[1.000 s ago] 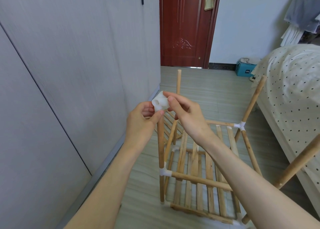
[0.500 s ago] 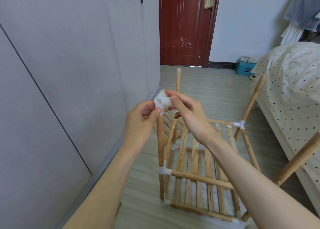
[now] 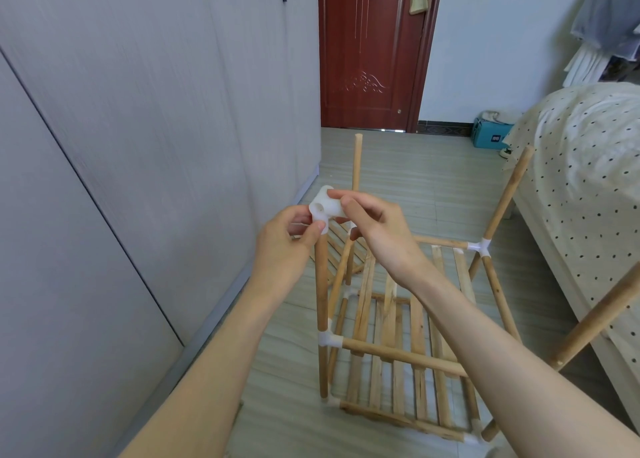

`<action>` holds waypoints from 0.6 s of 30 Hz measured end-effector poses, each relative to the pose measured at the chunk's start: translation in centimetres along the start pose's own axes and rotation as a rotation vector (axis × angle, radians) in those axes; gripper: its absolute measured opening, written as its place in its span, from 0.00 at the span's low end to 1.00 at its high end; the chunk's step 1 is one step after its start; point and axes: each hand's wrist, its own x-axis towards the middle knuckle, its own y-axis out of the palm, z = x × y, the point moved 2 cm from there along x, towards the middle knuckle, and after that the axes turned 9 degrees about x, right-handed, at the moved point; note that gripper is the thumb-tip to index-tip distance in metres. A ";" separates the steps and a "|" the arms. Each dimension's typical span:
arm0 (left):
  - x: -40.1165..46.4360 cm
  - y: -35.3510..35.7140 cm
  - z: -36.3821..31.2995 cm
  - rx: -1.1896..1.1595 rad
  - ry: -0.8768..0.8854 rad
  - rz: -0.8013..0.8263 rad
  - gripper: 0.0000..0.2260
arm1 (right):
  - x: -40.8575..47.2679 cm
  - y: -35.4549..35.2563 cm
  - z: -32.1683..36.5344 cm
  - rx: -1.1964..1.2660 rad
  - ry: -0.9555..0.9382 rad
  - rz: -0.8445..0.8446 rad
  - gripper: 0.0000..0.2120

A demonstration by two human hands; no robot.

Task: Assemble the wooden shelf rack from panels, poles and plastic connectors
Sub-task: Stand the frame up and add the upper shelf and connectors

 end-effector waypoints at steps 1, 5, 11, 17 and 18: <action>0.0 0.0 0.1 0.019 0.019 -0.004 0.07 | 0.0 0.0 0.0 -0.017 -0.007 0.000 0.11; -0.1 0.1 0.3 0.055 0.039 -0.019 0.08 | -0.1 0.0 -0.1 -0.067 -0.017 -0.027 0.11; -0.3 0.6 1.3 0.102 0.040 -0.005 0.09 | -1.0 0.4 -0.8 -0.066 -0.039 -0.070 0.08; -0.3 1.0 1.8 0.194 0.108 -0.017 0.05 | -1.2 0.0 -1.3 -0.040 -0.073 -0.067 0.07; -0.2 1.0 1.8 0.200 0.107 -0.019 0.05 | -1.2 -0.1 -1.3 -0.030 -0.070 -0.073 0.07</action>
